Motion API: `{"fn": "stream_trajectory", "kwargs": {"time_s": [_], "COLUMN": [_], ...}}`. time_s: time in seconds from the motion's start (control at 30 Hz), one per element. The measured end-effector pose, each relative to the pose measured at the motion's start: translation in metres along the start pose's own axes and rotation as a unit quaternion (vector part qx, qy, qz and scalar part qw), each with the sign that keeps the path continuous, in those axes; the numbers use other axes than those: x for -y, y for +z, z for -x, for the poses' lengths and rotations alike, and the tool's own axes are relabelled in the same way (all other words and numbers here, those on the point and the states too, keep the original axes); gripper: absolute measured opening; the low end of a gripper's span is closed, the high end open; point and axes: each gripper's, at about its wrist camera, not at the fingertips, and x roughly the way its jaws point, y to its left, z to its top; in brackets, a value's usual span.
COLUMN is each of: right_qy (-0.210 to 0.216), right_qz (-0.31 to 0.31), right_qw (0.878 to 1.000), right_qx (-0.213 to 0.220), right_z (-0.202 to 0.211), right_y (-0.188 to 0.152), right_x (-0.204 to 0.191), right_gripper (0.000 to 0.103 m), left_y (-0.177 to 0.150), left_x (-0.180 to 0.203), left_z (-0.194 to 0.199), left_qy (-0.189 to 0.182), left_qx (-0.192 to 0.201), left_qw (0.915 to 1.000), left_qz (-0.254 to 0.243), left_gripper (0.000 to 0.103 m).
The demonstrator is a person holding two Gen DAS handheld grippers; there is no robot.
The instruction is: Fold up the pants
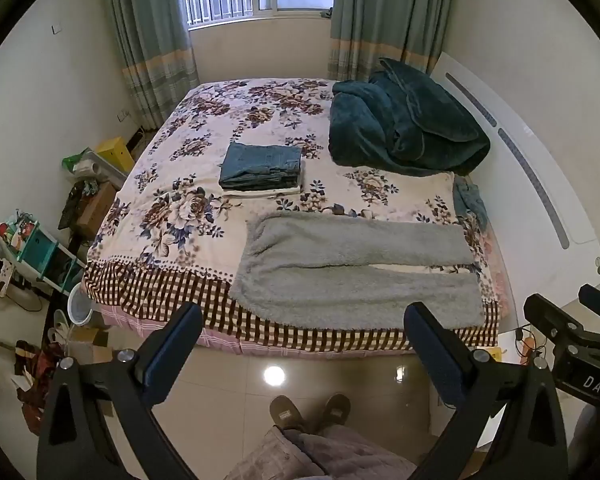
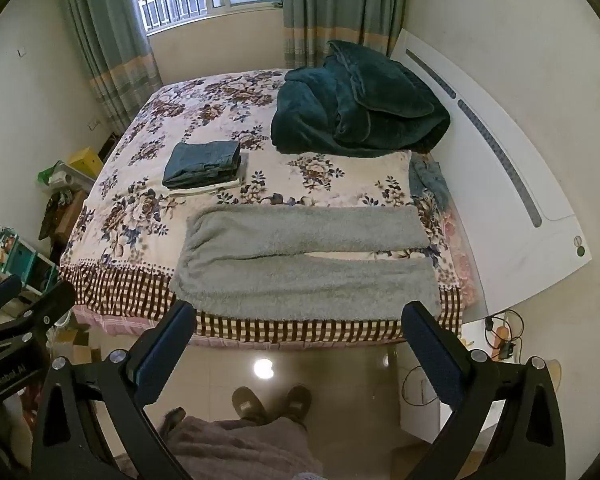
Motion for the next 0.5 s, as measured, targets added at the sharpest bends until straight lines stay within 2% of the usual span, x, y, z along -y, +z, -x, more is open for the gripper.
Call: {"fn": "stream_trajectory", "kwargs": {"time_s": [0.5], "right_qy": [0.001], "right_qz": [0.002], "right_qw": [1.000], "right_qx": [0.002], "right_z": [0.0073], "right_y": [-0.0036], "right_x": [0.0008], "right_gripper": [0.103], "left_y": [-0.0002], "left_x": [0.0002], "left_z": [0.0018], "left_qy": [0.001], "left_qx": [-0.004], "left_qw": [1.0000], "left_qz": [-0.001], "left_gripper": [0.103]}}
